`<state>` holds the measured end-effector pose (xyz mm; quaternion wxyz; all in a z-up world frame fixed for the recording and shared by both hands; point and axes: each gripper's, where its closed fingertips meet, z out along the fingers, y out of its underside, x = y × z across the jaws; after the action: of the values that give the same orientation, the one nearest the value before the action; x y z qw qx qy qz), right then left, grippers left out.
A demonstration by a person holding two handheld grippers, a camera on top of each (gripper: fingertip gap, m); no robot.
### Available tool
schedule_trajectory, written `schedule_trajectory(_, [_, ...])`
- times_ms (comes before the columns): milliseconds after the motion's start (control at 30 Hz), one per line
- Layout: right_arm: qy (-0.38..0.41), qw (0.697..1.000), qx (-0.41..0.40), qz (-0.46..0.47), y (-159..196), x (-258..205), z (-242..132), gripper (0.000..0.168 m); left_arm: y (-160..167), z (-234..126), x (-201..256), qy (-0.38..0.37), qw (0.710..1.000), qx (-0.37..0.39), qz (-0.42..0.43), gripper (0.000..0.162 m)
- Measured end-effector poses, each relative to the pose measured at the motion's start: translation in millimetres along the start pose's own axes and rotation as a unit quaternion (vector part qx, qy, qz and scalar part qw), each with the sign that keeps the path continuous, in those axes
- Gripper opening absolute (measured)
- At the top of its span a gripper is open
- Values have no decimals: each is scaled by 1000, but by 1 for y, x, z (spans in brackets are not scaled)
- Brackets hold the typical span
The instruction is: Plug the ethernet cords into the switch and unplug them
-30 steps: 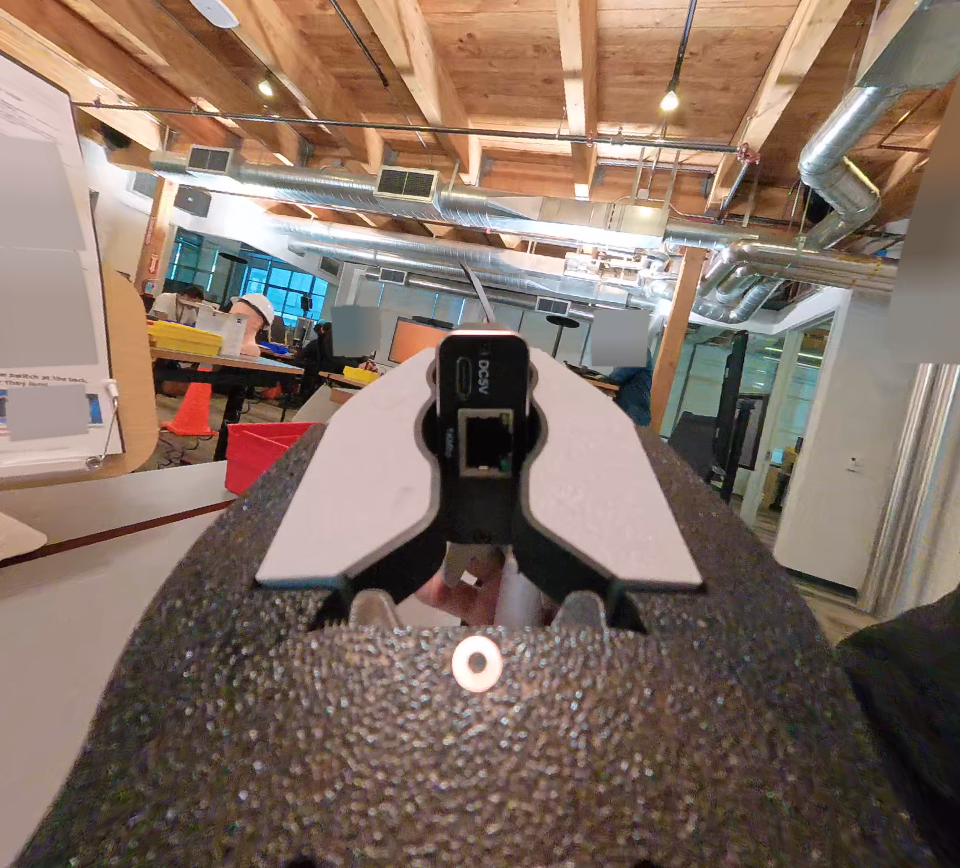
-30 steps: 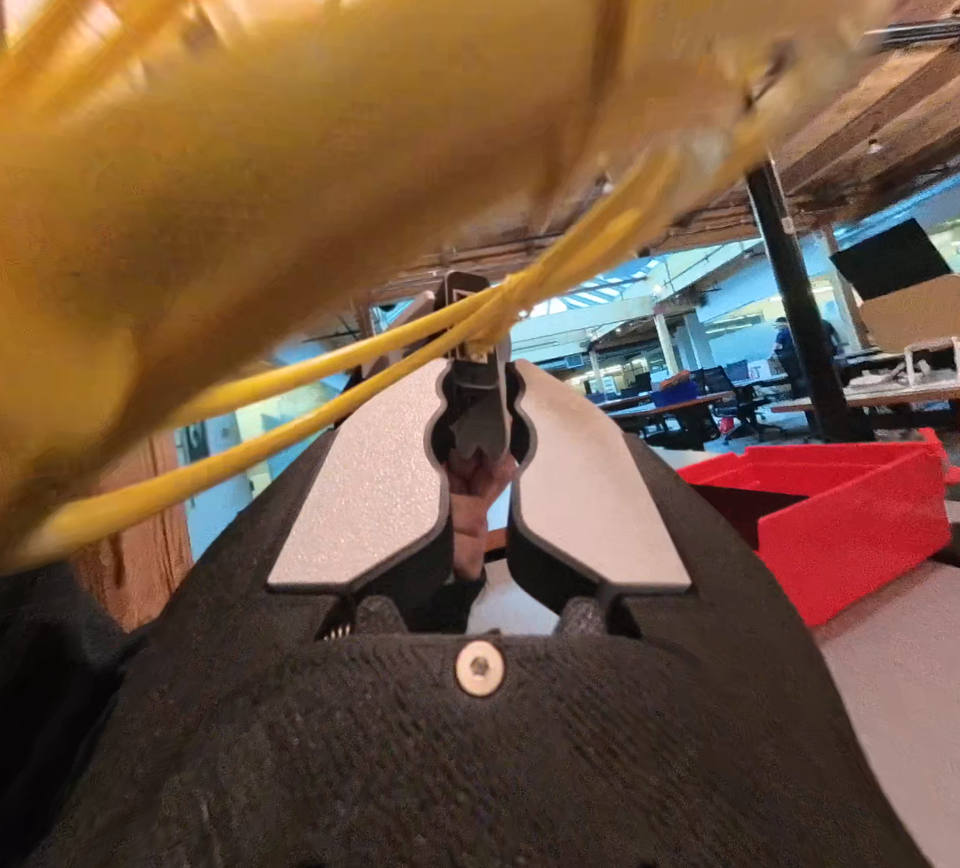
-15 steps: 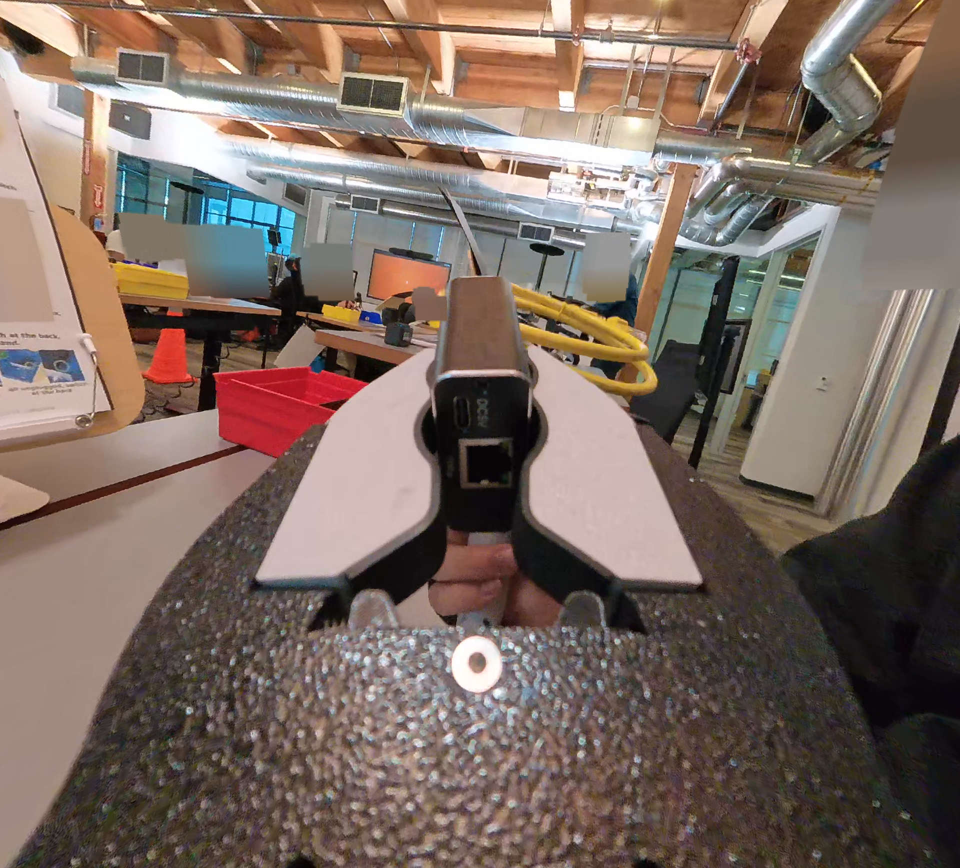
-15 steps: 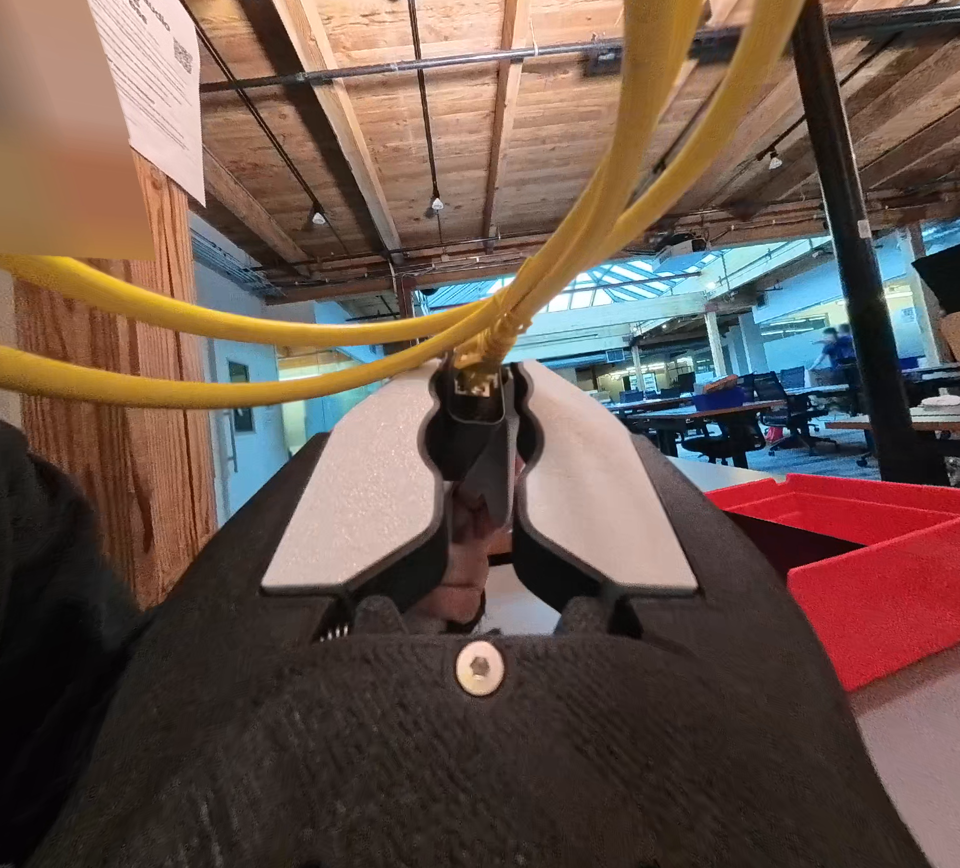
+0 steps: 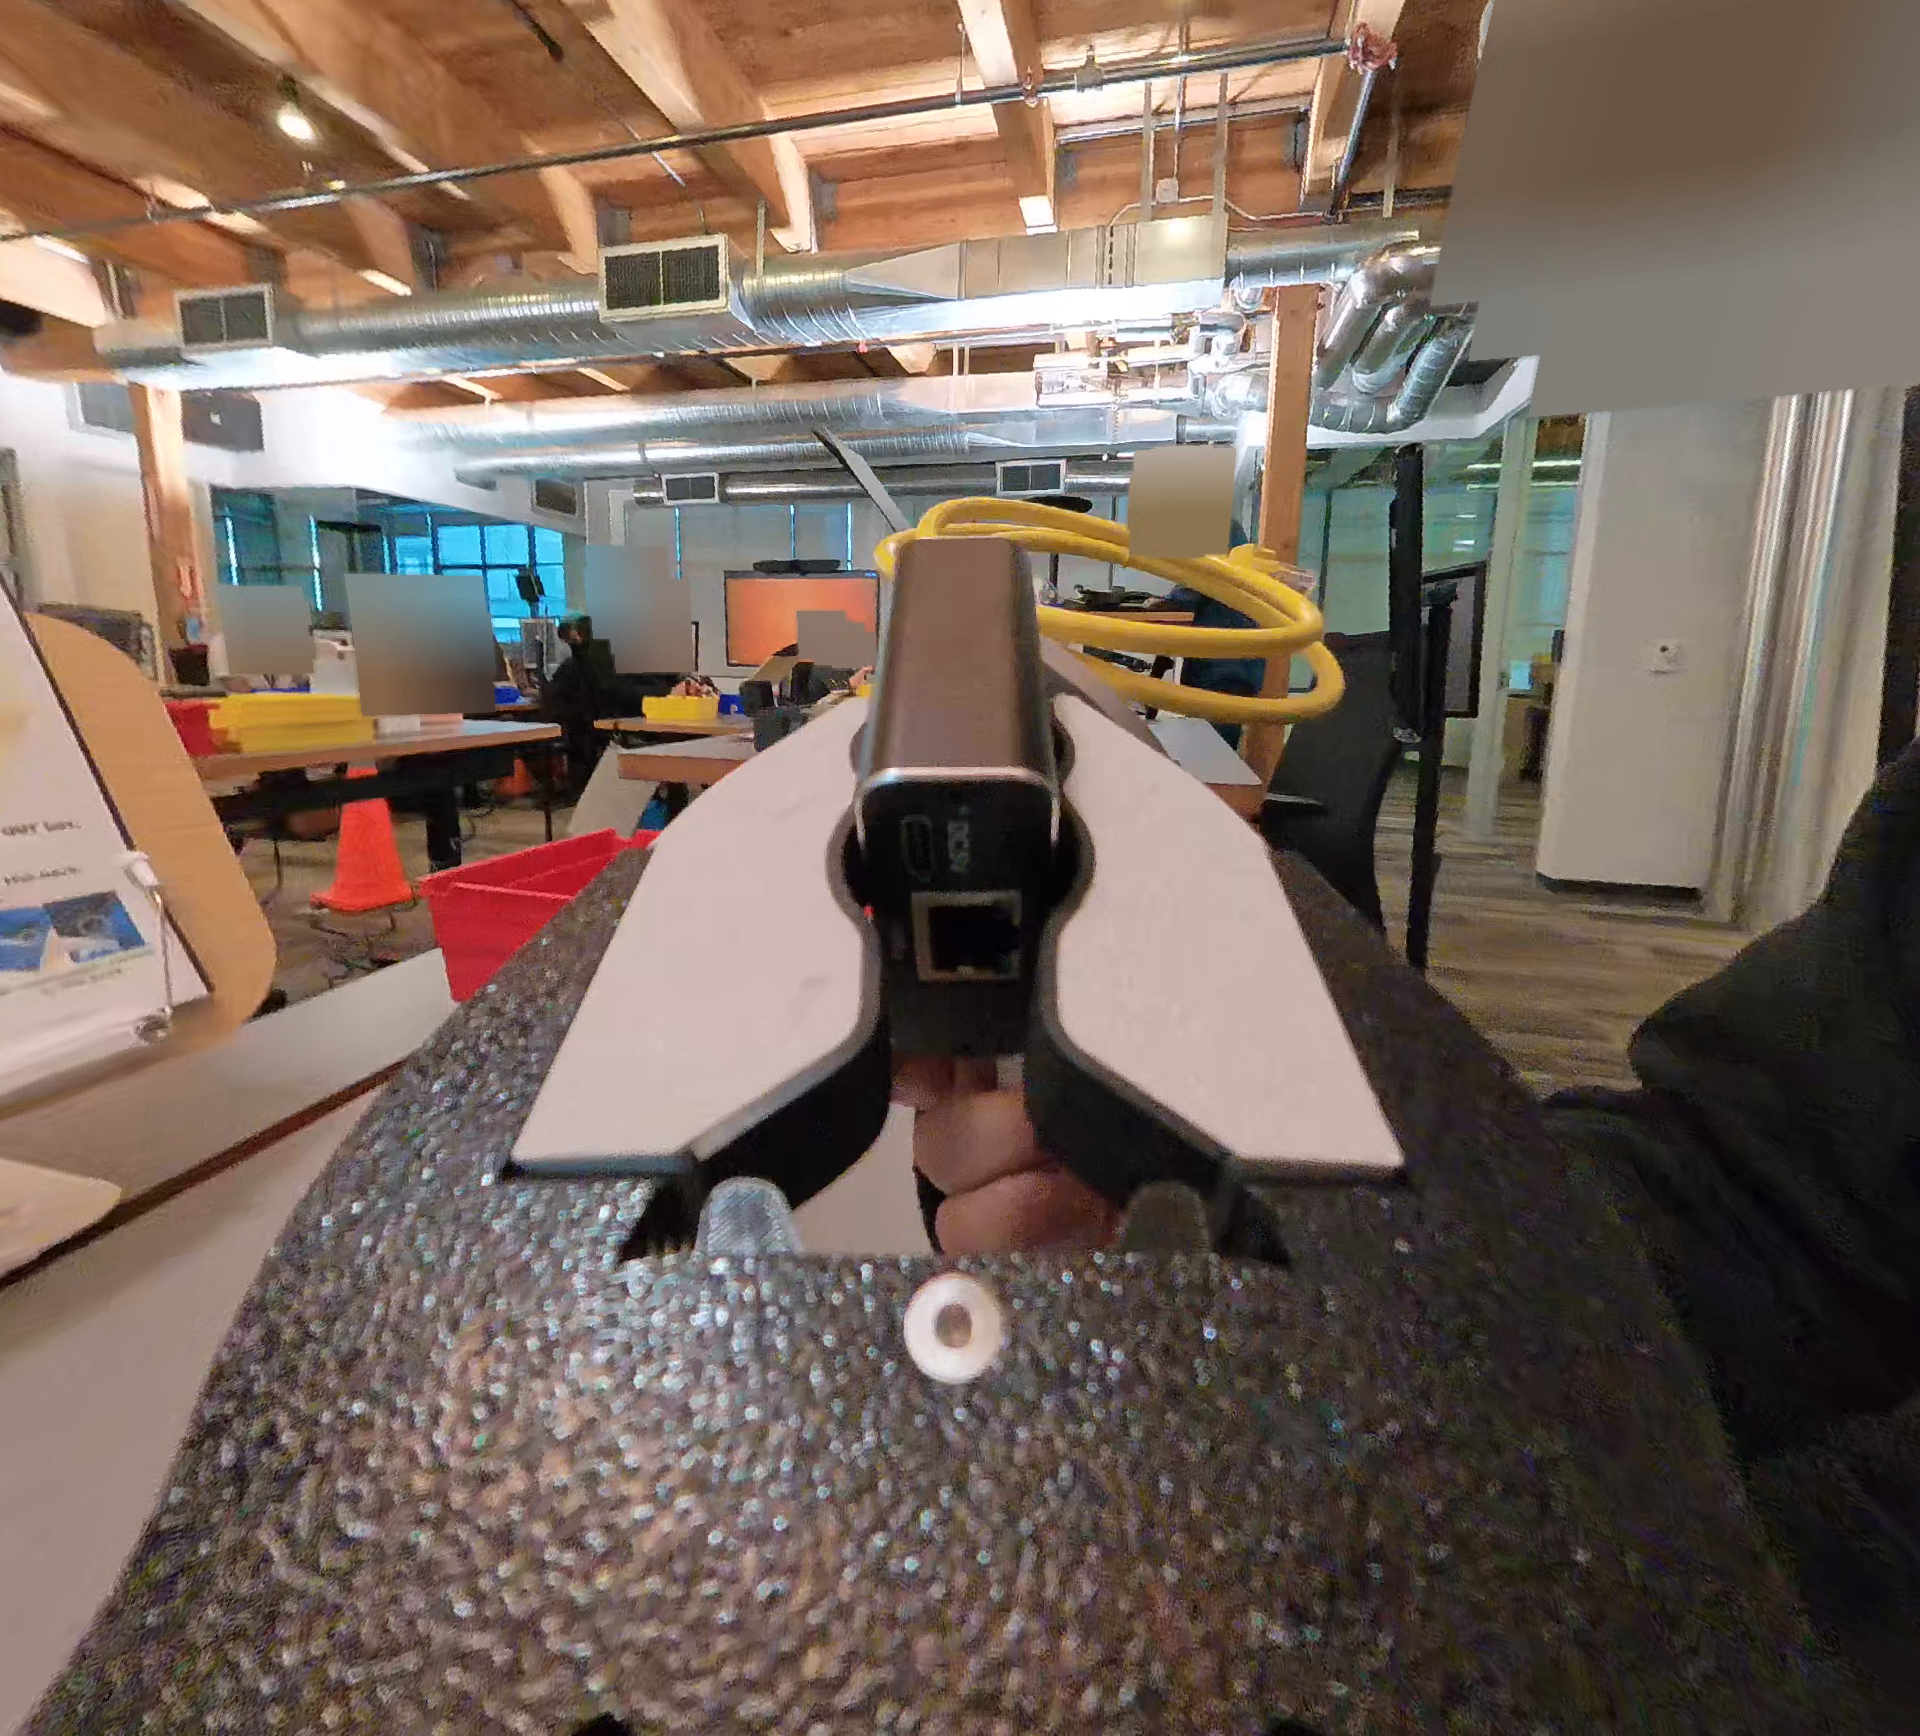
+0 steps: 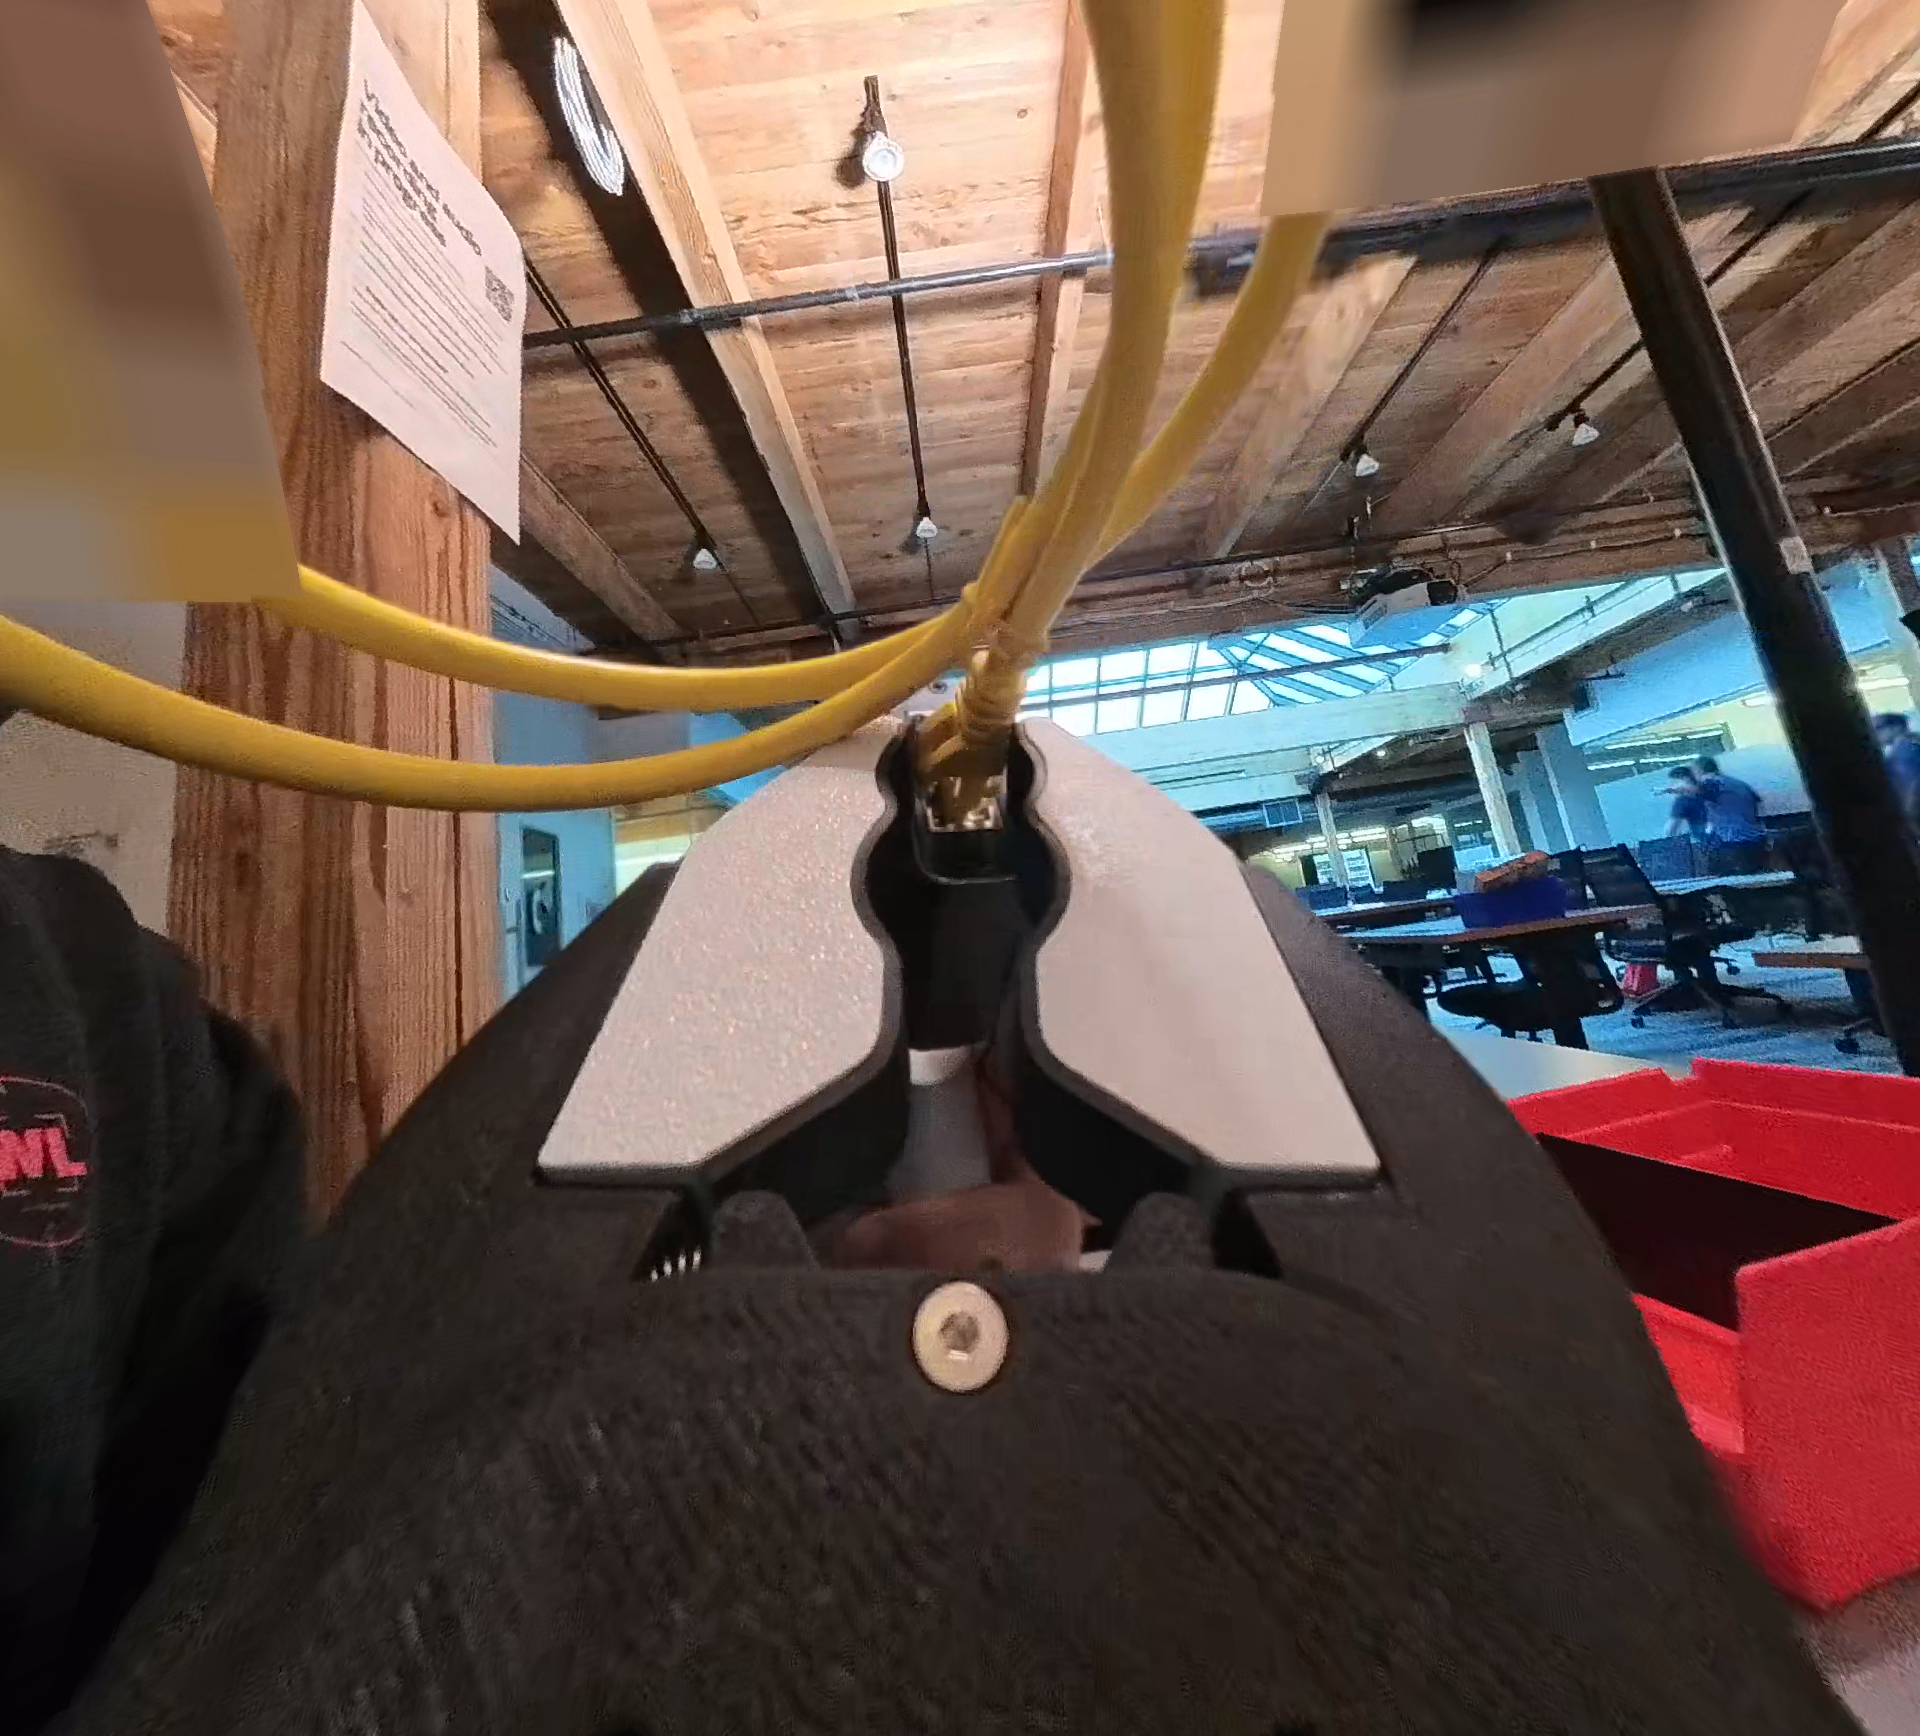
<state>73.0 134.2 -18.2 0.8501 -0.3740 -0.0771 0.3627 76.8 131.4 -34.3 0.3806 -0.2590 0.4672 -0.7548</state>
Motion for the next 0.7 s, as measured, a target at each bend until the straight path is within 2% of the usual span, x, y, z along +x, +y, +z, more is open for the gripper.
schedule_trajectory(133, [-45,998,-4,-45,-5,-18,-1,16,-3,4,15,14,997,0,72,27])
schedule_trajectory(367, [-118,992,44,-5,-18,-35,-12,15,4,14,29,-23,969,-57,240,33])
schedule_trajectory(567, [-161,986,34,-4,-24,-47,-14,15,-1,19,41,-21,960,-64,273,35])
schedule_trajectory(700, [-183,983,28,-5,-31,-49,-22,15,-16,18,49,-23,958,-41,283,35])
